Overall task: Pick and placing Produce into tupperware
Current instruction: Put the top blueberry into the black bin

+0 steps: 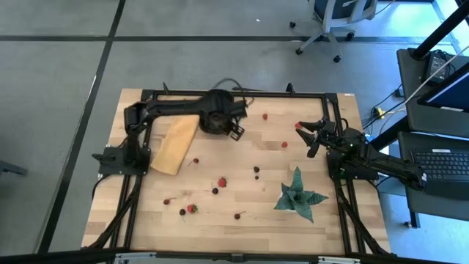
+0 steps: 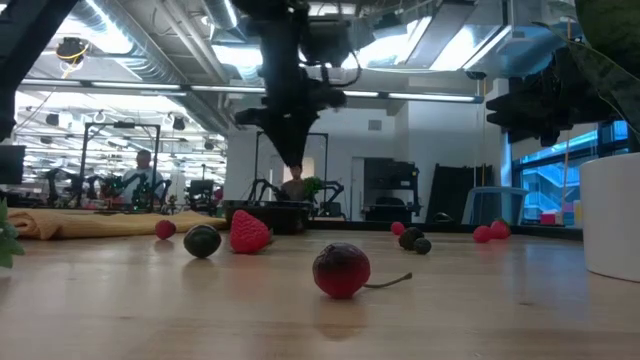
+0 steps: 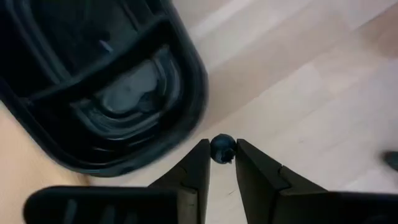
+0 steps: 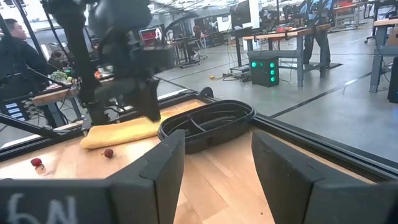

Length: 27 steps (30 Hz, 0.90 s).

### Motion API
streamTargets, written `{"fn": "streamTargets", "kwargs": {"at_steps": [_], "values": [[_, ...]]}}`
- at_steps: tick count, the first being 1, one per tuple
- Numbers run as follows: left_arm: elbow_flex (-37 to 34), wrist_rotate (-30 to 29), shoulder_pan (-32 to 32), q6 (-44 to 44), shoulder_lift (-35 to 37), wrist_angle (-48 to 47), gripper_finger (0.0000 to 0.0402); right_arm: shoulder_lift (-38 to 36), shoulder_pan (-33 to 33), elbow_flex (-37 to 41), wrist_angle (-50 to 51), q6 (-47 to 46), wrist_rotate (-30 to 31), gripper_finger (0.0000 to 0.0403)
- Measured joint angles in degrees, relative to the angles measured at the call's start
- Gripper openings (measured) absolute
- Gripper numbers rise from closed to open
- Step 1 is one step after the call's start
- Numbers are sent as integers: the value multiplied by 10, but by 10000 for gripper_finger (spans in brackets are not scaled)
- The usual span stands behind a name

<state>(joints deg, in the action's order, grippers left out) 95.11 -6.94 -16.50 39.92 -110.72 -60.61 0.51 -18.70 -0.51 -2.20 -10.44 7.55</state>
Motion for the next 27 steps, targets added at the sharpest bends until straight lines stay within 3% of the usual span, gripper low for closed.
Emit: {"fn": "streamTargets", "kwargs": {"at_steps": [11, 27], "values": [[0, 101, -96, -70, 23, -23, 64, 1, 0, 0, 0, 2, 0, 188], [-1, 71, -106, -81, -44, -17, 64, 1, 0, 0, 0, 2, 0, 188]]}}
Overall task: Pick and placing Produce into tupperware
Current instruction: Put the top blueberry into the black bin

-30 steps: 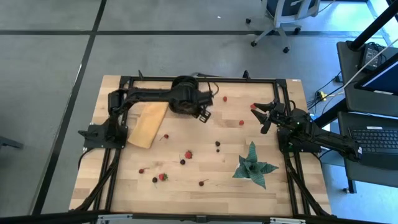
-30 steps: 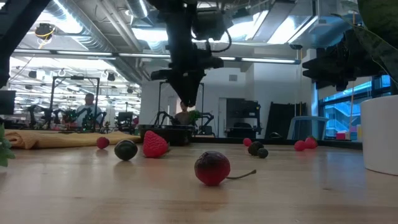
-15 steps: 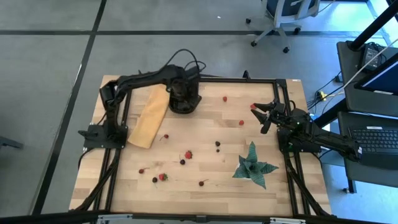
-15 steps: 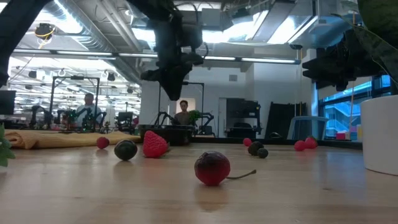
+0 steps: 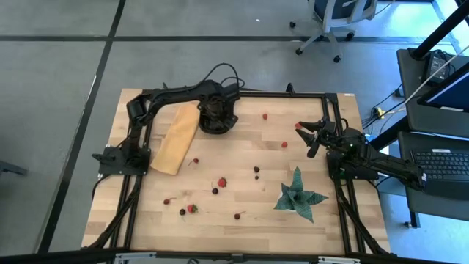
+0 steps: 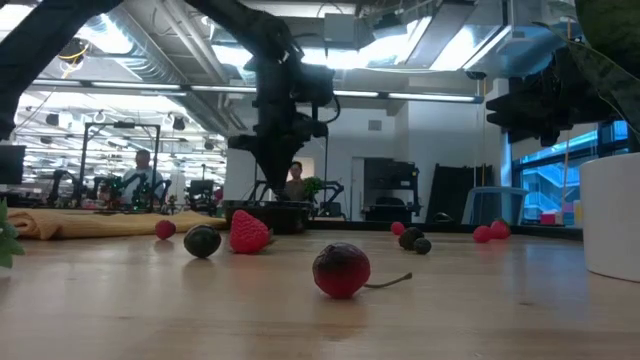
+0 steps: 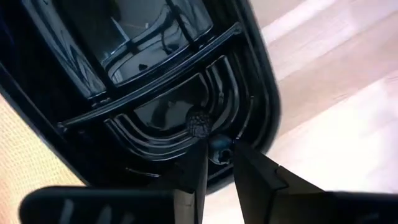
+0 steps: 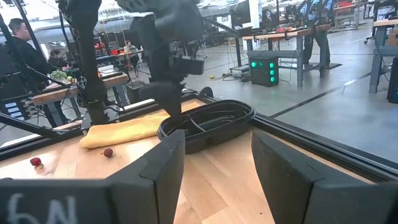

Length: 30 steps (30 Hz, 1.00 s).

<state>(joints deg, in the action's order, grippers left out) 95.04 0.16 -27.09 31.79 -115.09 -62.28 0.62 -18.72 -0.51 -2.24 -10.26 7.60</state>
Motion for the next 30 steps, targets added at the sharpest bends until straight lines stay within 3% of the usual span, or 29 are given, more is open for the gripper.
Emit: {"fn": "streamTargets", "kwargs": {"at_steps": [13, 30], "values": [[0, 1, -2, 0, -56, 20, 64, 0, 0, 0, 0, -1, 0, 188], [0, -41, 15, -9, -57, 32, 64, 0, 0, 0, 0, -1, 0, 188]]}}
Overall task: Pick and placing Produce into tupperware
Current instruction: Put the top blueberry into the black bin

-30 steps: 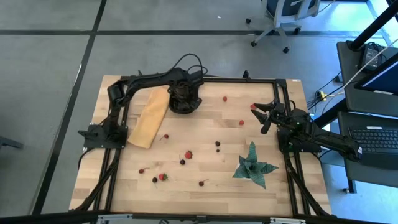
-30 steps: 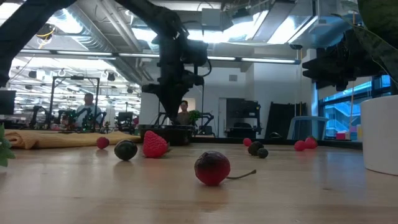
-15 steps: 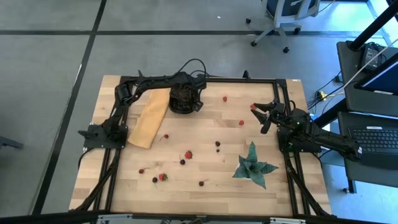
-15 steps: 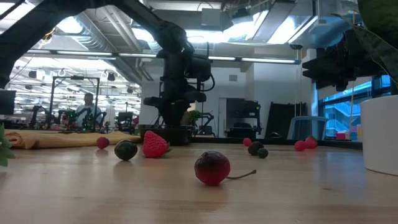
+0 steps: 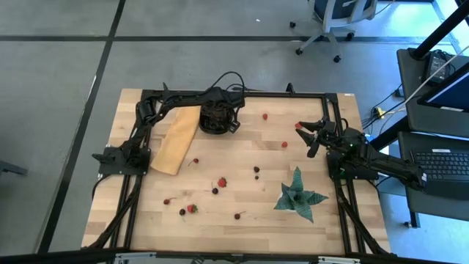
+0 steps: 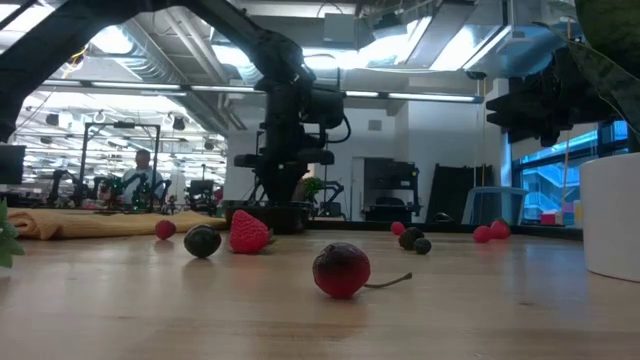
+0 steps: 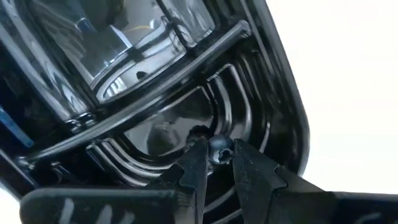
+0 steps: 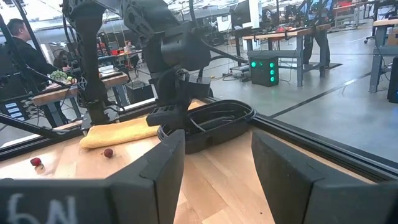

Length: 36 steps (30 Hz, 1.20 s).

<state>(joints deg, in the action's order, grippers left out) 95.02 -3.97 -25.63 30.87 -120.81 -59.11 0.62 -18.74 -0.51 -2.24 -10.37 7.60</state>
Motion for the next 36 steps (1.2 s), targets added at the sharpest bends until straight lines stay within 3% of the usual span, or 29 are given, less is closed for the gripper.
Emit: {"fn": "streamTargets", "kwargs": {"at_steps": [6, 30, 36], "values": [[0, -26, 7, -1, 0, 0, 64, 0, 0, 0, 0, 0, 0, 188], [0, -24, 8, 0, 0, 0, 65, 0, 0, 0, 0, -1, 0, 188], [0, -24, 8, 0, 0, 0, 97, 0, 0, 0, 0, -1, 0, 188]]}}
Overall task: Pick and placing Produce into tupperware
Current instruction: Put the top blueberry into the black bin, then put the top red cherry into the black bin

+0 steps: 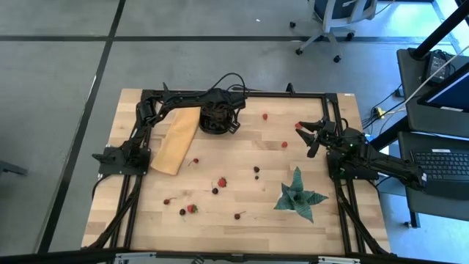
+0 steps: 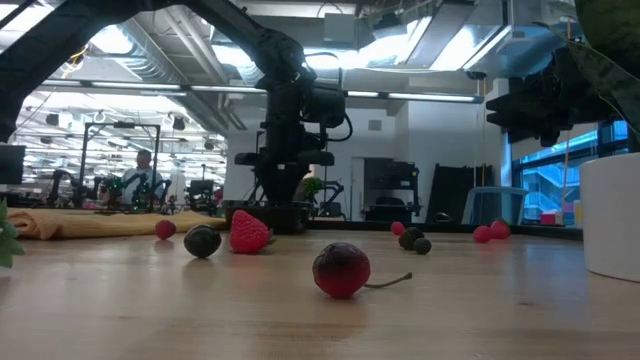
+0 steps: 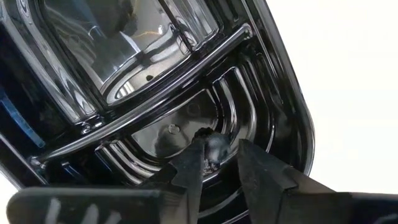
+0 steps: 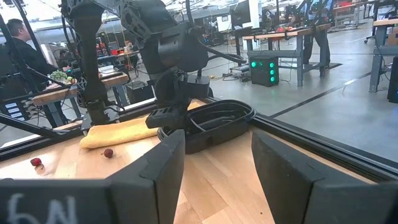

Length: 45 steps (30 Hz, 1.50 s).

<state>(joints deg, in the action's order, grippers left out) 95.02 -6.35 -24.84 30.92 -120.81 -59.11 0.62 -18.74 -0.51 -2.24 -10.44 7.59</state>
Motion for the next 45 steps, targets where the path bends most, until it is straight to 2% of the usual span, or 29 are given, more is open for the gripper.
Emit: {"fn": "streamTargets", "kwargs": {"at_steps": [8, 16, 19, 28, 35, 40, 45], "values": [[0, -4, -1, 1, 0, 0, 141, 0, 0, 0, 0, 0, 0, 188], [16, 18, -7, 0, 14, -29, 142, 0, 0, 0, 0, 0, 0, 188], [24, 24, -14, -14, 38, -63, 142, 0, 0, 0, 0, 0, 0, 188], [28, 30, -6, -8, 157, -83, 141, 1, -1, 0, 0, 1, 5, 188], [28, 28, 40, 9, 219, -156, 141, 2, -2, 0, 0, 1, 5, 188], [28, 12, 93, 20, 224, -216, 141, 2, -2, 0, 0, 0, 5, 188], [-14, 11, 143, 41, 223, -213, 141, 2, -2, 0, 0, 1, 5, 188]]}}
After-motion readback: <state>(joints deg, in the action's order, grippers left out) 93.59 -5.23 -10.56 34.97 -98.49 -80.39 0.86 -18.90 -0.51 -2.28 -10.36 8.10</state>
